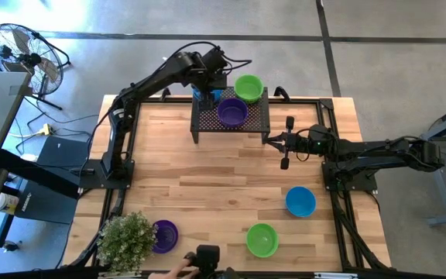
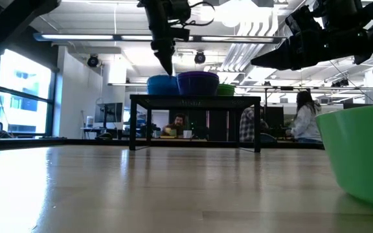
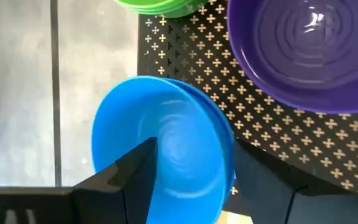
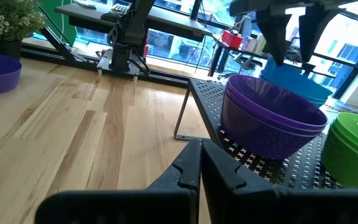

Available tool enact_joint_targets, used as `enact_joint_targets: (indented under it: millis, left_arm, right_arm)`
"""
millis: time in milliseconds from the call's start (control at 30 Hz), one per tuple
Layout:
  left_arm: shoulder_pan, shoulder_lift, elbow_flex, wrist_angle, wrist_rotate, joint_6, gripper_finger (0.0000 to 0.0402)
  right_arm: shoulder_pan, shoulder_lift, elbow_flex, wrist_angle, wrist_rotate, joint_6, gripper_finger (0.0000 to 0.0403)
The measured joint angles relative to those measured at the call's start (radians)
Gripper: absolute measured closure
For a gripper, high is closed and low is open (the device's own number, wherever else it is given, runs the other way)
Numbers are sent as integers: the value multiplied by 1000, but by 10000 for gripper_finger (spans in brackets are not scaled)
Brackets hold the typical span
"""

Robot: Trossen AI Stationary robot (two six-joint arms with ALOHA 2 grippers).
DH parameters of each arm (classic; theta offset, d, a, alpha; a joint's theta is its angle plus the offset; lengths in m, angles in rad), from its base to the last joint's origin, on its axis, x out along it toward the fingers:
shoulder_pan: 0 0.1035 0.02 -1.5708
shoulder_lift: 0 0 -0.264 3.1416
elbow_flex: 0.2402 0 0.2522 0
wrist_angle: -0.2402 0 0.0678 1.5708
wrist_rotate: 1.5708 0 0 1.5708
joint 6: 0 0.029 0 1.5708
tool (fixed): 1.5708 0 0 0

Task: Pick & Place Mini bowls
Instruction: Stack the top blue bowl on the blue bowl on the shelf, then stack the violet bowl on the violet bowl on the shelf

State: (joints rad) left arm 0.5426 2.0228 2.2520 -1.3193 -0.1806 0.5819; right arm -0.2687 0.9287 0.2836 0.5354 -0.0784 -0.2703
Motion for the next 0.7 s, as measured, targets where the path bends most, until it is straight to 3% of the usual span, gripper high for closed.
enact_joint_targets:
  millis: [233,333,700]
  left_arm:
    - [0,1,1,-46,4,-10,202]
    - [0,6,1,-45,6,-10,221]
    - [0,6,1,-46,-47,-63,392]
  right_arm:
    - [0,0,0,0,0,0,402]
    - [0,0,0,0,0,0,401]
    - [0,0,0,-1,0,1,402]
